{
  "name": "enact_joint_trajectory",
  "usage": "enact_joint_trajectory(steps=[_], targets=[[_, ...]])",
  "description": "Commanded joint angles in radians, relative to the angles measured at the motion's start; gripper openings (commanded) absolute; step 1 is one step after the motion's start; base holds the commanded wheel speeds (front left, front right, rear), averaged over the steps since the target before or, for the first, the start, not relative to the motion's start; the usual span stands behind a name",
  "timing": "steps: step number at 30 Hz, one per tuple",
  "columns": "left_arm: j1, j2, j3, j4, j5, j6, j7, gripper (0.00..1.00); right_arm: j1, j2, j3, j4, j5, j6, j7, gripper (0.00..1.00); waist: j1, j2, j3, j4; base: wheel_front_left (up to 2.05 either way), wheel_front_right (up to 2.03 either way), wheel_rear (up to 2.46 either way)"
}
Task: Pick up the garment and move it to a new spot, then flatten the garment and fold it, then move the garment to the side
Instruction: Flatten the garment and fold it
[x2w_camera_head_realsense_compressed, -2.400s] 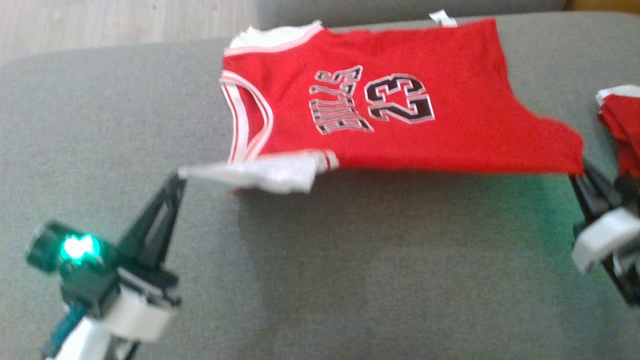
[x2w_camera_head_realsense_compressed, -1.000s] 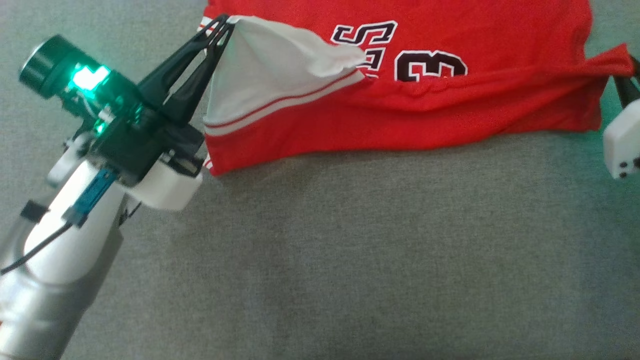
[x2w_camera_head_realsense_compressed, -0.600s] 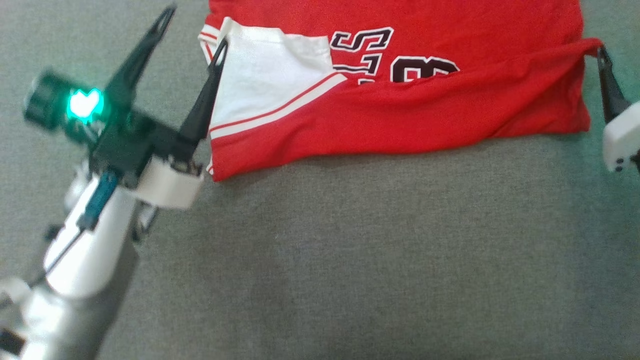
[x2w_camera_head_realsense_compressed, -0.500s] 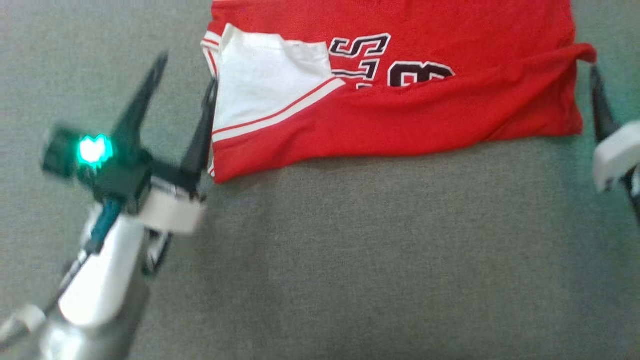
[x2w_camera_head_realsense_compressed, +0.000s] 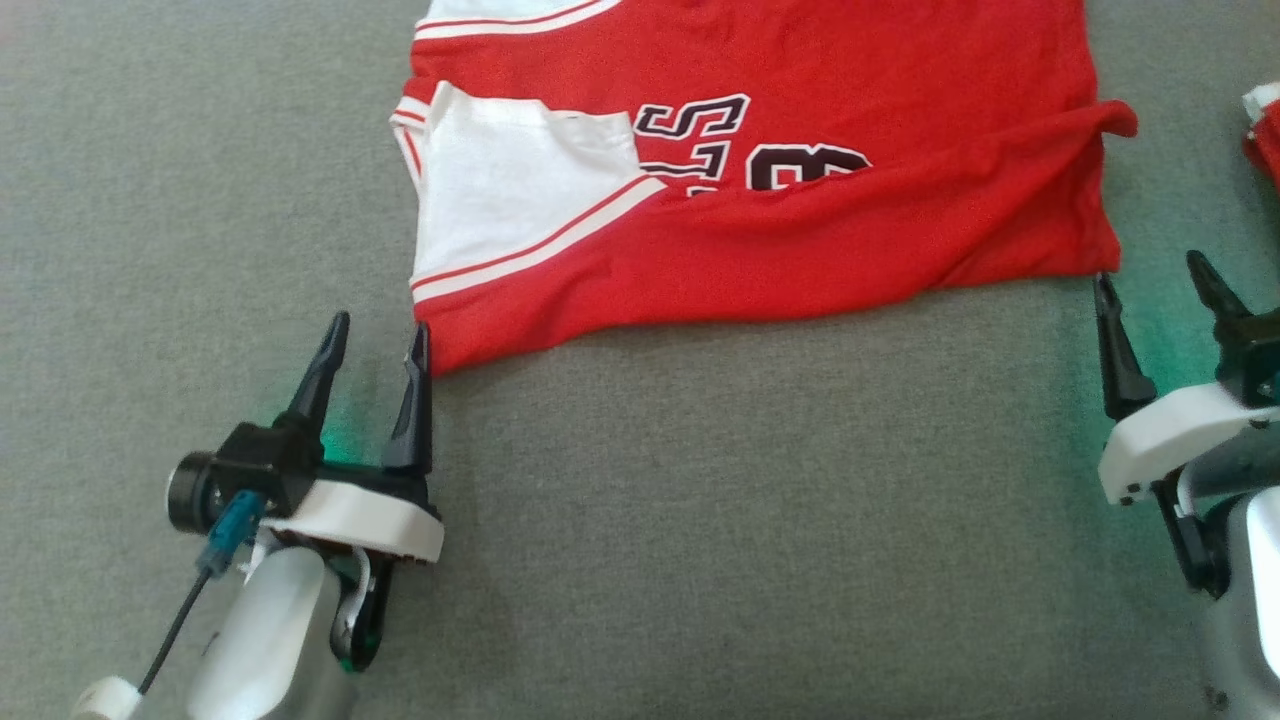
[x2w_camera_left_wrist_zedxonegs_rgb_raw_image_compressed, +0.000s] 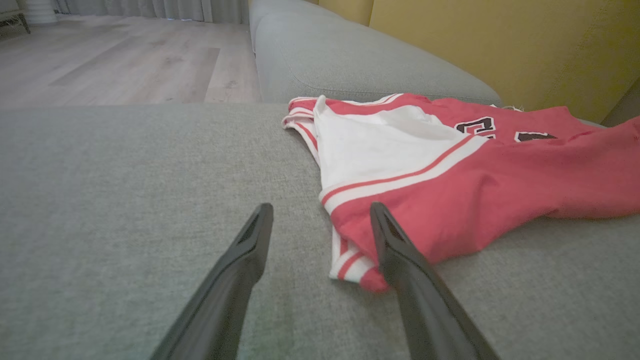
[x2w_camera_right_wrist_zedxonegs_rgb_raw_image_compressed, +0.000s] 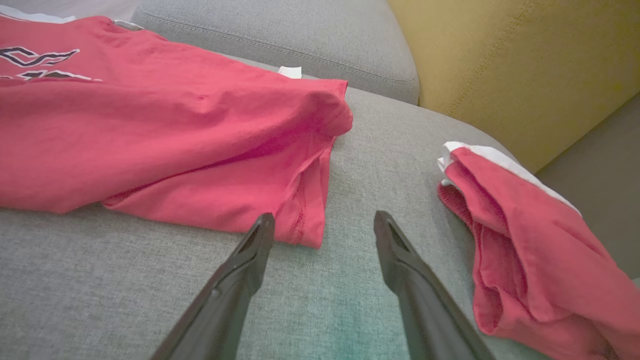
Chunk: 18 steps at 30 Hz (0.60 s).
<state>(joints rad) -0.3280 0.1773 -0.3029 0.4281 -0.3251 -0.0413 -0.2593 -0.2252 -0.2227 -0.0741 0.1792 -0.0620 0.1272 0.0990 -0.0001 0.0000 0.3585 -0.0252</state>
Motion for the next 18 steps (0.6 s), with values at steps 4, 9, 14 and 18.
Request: enact_joint_trajectory(steps=[4,9,14,18], targets=[[-0.038,-0.003,0.03,0.042,-0.029,-0.04,-0.002,1.0,0.001,0.009,0.012,-0.022,0.019,0.003,-0.023,1.0,0.0001,0.0,0.003,-0.018,0.0,0.0,0.0],[-0.041,-0.008,0.005,0.095,-0.053,-0.062,0.007,0.49,-0.004,0.038,0.006,0.012,0.035,0.003,-0.043,1.0,0.0001,0.0,0.0,-0.025,0.0,0.0,0.0],[-0.036,-0.014,-0.03,0.094,-0.072,-0.076,0.015,0.0,-0.012,0.056,-0.003,0.061,0.041,0.003,-0.068,1.0,0.0001,0.0,-0.004,-0.022,0.0,0.0,0.0],[-0.013,-0.02,-0.06,0.067,-0.099,-0.082,0.041,0.02,-0.019,0.06,-0.011,0.09,0.041,0.003,-0.084,1.0,0.0001,0.0,-0.007,-0.016,0.0,0.0,0.0]])
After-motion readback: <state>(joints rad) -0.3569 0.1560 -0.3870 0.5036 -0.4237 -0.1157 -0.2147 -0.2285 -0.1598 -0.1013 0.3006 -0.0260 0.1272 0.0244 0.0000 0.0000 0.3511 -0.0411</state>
